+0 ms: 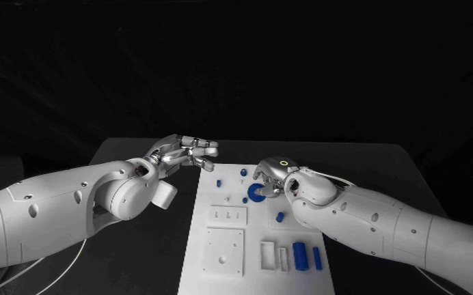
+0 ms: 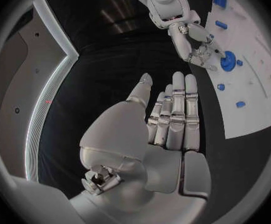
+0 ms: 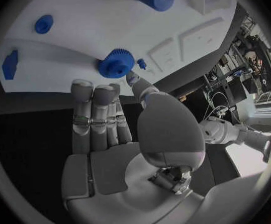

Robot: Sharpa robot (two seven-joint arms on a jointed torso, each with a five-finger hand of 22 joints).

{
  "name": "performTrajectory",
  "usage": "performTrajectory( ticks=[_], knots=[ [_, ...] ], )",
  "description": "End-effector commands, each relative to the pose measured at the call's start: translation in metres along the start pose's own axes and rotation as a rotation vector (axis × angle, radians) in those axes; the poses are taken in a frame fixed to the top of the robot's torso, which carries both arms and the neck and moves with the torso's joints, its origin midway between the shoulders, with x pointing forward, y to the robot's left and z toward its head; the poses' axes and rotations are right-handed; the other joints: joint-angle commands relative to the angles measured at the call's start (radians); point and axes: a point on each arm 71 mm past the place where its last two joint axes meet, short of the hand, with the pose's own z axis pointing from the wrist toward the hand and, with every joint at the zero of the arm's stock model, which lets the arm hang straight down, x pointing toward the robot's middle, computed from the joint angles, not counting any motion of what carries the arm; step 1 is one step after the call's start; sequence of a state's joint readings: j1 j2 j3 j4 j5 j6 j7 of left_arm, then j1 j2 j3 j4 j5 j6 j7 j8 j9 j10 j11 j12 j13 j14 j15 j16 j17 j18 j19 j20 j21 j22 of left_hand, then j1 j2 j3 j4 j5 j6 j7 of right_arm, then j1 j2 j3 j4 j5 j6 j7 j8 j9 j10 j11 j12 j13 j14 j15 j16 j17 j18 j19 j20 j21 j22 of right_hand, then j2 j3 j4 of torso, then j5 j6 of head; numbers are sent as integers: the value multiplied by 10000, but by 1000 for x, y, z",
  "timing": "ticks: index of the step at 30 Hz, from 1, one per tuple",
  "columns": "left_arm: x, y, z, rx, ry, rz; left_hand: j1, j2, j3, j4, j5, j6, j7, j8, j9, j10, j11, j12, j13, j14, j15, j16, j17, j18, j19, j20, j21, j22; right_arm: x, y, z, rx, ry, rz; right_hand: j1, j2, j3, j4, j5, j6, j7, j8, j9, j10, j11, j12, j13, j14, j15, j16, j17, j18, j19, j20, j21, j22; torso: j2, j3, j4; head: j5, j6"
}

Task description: Assemble the parts on the task board

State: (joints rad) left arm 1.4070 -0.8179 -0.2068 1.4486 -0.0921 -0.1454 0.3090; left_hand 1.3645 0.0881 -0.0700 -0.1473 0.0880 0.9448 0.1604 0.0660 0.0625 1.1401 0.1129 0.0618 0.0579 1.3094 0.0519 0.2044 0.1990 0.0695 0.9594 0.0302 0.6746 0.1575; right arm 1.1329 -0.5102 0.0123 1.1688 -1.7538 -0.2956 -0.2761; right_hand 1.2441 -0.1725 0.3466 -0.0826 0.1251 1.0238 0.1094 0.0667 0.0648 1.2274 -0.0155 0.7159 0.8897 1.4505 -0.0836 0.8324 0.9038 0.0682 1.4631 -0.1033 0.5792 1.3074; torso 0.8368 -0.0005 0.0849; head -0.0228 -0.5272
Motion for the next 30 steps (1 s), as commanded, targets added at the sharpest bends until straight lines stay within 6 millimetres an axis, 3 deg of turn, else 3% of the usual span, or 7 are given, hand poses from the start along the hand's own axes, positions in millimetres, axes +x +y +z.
performTrajectory(
  ticks=[1,6,13,20,30],
  knots=[
    [2,-1,0,75,124,-20,-49,15,-4,33,-18,-14,13,6,15,-70,30,-24,16,-54,7,-61,-15,104,-60,17,57,-12,5,-1,0,-38,513,-81,64,7,-39,11,-9,16,-19,-44,-9,-7,59,-44,-21,-26,59,-52,4,3,44,61,-62,716,-3,-10,14,-17,-7],
    [0,-1,0,69,91,-10,-49,15,-4,33,-18,-14,13,6,15,-70,30,-24,16,-54,7,-61,-15,104,-60,17,57,-12,9,1,1,-47,682,-66,40,19,-45,16,20,40,-25,-44,-9,-13,57,-41,-24,-26,64,-52,6,-1,43,62,-59,718,3,-7,-3,-15,-22],
    [1,0,1,69,129,-15,-57,22,13,35,-8,-34,19,4,14,-67,31,-24,16,-58,8,-65,-17,103,-73,17,89,-45,13,0,1,3,775,-53,14,60,-27,29,41,36,-21,-44,-9,-19,58,-31,-22,-22,71,-51,5,2,43,69,-81,715,2,-32,43,-43,-66],
    [0,0,1,65,92,-5,-57,22,13,35,-8,-34,19,4,14,-67,31,-24,16,-58,8,-65,-17,103,-73,17,89,-45,14,-3,1,64,792,-62,-7,84,43,13,55,68,-25,-42,-8,-24,53,-17,-22,-25,61,-47,9,1,54,63,-68,719,11,-14,-8,-18,-116],
    [0,1,1,43,88,-5,-60,19,12,39,-8,-49,20,3,13,-71,32,-24,16,-57,9,-64,-17,103,-73,18,89,-50,15,-4,1,65,891,-55,-55,41,117,-25,301,46,-18,-46,-11,-38,54,-16,-35,-28,65,-56,6,2,49,65,-99,715,-2,-19,10,-42,-133]
  ],
)
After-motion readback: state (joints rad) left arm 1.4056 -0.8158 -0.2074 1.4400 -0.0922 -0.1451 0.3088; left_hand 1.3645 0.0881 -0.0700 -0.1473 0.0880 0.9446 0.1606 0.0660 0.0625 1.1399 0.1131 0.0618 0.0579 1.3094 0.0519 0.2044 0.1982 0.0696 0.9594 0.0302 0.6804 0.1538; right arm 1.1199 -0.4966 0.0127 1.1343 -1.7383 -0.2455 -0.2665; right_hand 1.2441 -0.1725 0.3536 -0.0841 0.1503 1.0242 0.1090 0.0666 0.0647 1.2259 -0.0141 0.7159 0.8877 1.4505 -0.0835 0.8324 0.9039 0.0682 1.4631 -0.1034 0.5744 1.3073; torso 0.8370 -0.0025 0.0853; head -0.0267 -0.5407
